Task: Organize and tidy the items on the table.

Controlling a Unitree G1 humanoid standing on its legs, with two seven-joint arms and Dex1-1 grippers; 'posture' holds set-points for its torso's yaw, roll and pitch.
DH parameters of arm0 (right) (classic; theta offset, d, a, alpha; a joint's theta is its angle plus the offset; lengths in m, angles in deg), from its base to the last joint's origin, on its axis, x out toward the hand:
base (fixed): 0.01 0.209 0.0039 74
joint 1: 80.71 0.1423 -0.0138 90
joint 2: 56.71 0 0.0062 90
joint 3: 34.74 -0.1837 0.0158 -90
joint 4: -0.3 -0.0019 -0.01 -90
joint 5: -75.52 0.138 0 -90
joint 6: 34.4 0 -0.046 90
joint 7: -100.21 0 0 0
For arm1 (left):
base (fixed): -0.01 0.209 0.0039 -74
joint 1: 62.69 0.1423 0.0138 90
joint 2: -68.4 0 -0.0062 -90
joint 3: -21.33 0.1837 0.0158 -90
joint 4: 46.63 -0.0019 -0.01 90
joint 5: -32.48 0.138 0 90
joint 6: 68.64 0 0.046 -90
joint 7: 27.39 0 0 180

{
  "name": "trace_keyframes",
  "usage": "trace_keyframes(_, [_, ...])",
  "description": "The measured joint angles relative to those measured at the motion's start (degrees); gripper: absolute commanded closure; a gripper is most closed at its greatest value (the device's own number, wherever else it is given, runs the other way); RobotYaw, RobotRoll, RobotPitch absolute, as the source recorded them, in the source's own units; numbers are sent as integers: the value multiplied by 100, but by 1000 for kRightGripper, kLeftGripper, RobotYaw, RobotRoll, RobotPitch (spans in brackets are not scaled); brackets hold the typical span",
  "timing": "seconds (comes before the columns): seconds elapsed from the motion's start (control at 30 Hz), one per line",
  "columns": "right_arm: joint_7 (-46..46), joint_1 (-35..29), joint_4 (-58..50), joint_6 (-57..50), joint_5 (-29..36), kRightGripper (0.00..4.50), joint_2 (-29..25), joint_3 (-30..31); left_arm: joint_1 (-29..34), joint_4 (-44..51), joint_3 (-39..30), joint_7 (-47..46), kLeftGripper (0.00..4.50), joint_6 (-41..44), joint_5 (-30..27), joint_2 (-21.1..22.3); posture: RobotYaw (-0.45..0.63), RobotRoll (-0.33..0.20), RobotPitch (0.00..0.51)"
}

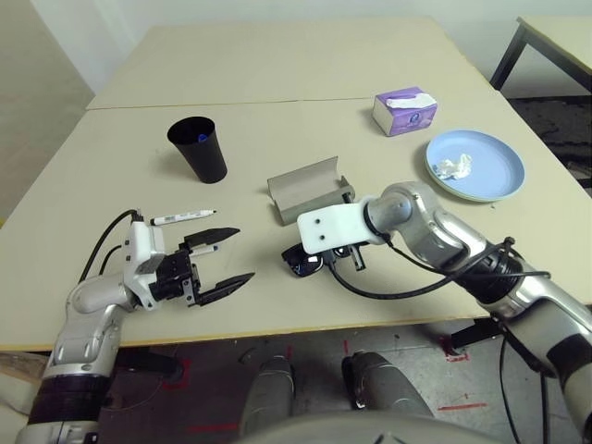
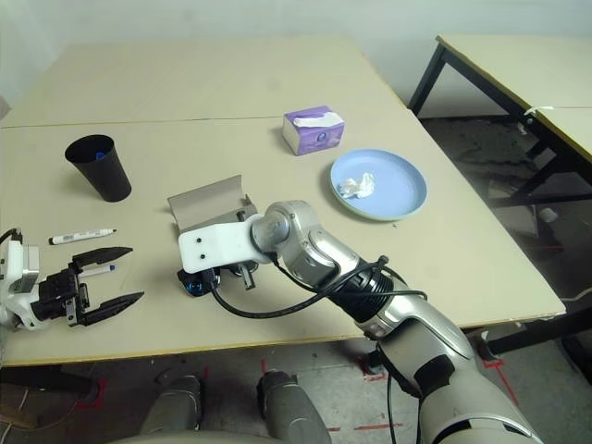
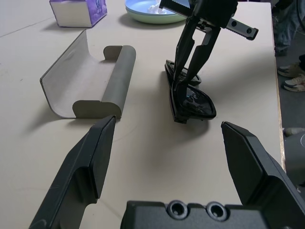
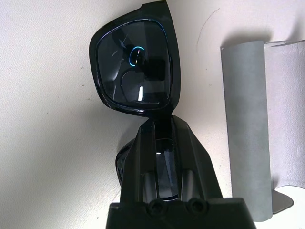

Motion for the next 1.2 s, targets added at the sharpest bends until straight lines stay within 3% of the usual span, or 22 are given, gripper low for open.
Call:
trace_keyframes(0.2, [79,92,-15,15,-82,4324,-33,-7,-4,-10,3,1,0,0,1,-3,-22,0,126])
trace_keyframes(0.73, [0,1428,1346,241,-168,4326,558,-294,36,-148,46,-50,0,-46,89,-200,-1,0,123])
trace_keyframes(1.2, [-840,1851,3420,1387,-452,4326,1135,-333,227,160,2,-372,0,91,27,-203,22,0,128])
